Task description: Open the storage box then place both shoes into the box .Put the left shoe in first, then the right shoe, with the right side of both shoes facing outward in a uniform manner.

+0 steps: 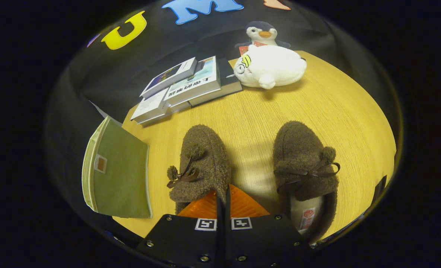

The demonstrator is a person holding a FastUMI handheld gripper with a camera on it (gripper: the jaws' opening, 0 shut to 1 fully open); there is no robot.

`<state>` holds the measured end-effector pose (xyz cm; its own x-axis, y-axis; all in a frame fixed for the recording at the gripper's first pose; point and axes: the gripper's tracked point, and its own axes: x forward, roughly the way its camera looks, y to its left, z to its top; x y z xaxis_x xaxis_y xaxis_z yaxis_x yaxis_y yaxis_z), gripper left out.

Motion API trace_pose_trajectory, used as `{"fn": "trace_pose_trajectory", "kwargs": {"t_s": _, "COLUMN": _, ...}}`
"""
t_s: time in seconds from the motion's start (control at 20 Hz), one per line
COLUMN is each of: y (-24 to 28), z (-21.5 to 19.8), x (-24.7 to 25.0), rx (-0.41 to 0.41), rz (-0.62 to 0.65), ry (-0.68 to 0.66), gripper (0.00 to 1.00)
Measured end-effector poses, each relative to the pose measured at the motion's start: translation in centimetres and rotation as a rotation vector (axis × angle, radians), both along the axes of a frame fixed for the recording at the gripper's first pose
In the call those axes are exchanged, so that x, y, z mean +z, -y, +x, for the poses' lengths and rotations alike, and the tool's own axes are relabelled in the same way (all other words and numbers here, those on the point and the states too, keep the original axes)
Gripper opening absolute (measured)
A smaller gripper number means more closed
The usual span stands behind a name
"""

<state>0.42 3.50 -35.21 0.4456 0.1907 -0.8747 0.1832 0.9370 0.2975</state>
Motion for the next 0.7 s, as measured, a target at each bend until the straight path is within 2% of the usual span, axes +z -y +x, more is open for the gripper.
{"fn": "trace_pose_trajectory", "kwargs": {"t_s": 0.35, "y": -2.4, "z": 1.8, "x": 6.0, "rx": -0.004, "rz": 0.041, "ry": 0.058, "gripper": 0.00}}
{"fn": "trace_pose_trajectory", "kwargs": {"t_s": 0.7, "y": -8.1, "z": 4.0, "x": 12.4, "rx": 0.089, "rz": 0.071, "ry": 0.168, "gripper": 0.00}}
